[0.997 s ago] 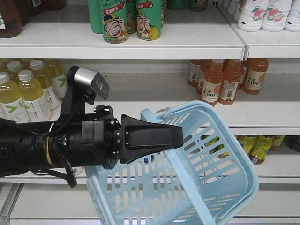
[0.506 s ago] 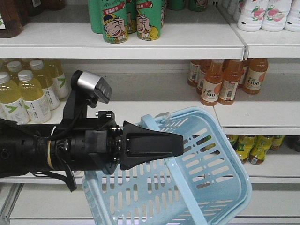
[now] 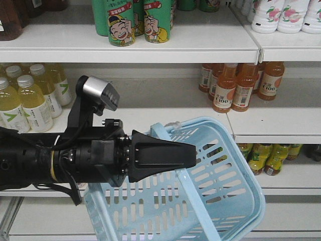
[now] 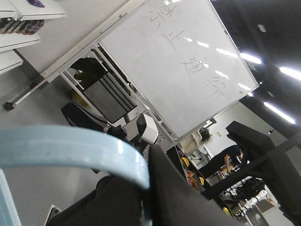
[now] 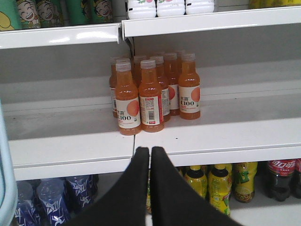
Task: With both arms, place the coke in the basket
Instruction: 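Turn the base away from the shelf holding the basket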
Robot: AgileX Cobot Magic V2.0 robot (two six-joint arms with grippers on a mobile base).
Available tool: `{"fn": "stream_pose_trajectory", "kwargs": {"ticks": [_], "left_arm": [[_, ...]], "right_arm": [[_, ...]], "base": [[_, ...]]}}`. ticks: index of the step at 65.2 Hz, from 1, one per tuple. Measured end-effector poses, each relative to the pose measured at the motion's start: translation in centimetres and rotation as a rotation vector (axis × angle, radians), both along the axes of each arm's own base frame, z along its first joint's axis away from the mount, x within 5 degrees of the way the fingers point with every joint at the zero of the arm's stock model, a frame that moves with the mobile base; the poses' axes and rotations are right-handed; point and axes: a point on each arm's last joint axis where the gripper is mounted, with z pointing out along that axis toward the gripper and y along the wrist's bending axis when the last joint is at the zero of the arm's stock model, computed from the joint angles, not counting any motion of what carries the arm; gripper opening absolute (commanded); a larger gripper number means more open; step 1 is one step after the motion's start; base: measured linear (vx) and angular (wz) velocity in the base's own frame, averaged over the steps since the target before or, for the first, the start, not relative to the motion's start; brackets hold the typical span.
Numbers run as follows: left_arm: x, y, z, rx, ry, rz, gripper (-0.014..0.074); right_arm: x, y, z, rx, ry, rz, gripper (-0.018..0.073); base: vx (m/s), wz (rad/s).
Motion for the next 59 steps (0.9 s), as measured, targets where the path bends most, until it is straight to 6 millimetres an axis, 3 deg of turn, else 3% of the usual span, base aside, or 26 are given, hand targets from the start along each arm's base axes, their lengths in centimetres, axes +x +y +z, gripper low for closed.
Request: {"fn": "stream_pose_trajectory", "kwargs": {"ticks": [25, 59], "left_arm": [[-0.01, 0.00, 0.00, 0.000, 0.000, -0.001, -0.0008], [-0.01, 0.00, 0.00, 0.000, -0.001, -0.001, -0.0008]], "right_arm": [[0.00, 0.00, 0.00, 0.000, 0.000, 0.000, -0.0005], [0.00, 0.00, 0.00, 0.000, 0.000, 0.000, -0.0005]], "base": [[-0.03, -0.13], [-0.04, -0.36]]}}
